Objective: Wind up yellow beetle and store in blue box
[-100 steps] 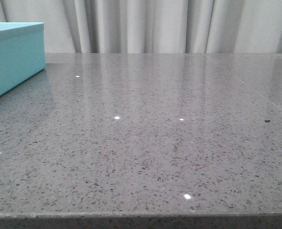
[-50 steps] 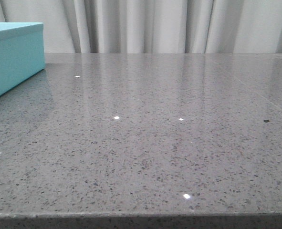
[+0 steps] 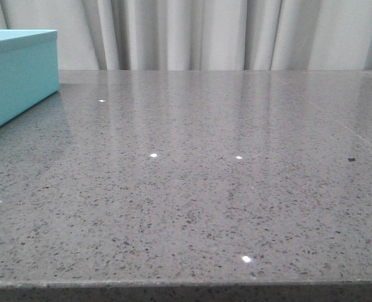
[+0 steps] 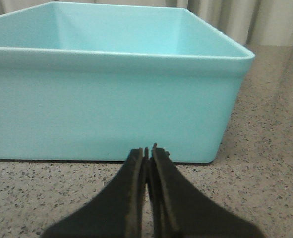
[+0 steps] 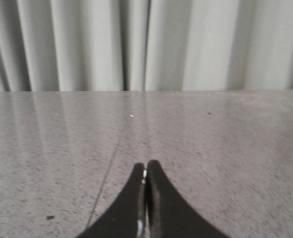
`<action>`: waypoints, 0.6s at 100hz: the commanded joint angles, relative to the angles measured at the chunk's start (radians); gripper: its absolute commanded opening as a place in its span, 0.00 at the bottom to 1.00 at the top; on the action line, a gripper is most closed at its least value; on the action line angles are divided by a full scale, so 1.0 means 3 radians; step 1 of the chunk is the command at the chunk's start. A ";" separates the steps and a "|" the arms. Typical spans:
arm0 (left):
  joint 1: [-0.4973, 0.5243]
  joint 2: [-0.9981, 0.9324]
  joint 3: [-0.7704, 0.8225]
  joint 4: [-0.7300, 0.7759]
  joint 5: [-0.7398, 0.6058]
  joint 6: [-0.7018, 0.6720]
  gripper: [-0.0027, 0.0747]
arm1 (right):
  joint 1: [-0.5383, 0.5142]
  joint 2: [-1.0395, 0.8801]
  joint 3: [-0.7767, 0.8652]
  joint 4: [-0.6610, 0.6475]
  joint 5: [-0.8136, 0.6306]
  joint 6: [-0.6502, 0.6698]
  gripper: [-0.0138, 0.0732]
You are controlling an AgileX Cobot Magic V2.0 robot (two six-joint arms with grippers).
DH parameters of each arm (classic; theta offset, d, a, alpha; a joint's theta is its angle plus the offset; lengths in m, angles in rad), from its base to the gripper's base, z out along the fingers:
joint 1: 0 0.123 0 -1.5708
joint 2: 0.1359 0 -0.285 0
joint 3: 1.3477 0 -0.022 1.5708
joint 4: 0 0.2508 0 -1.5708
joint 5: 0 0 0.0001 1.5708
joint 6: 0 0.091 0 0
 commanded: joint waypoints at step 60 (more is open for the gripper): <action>-0.0022 -0.0107 0.0069 -0.0029 -0.0253 -0.0027 0.01 | -0.0246 -0.0339 -0.0033 0.0014 0.0262 0.0034 0.08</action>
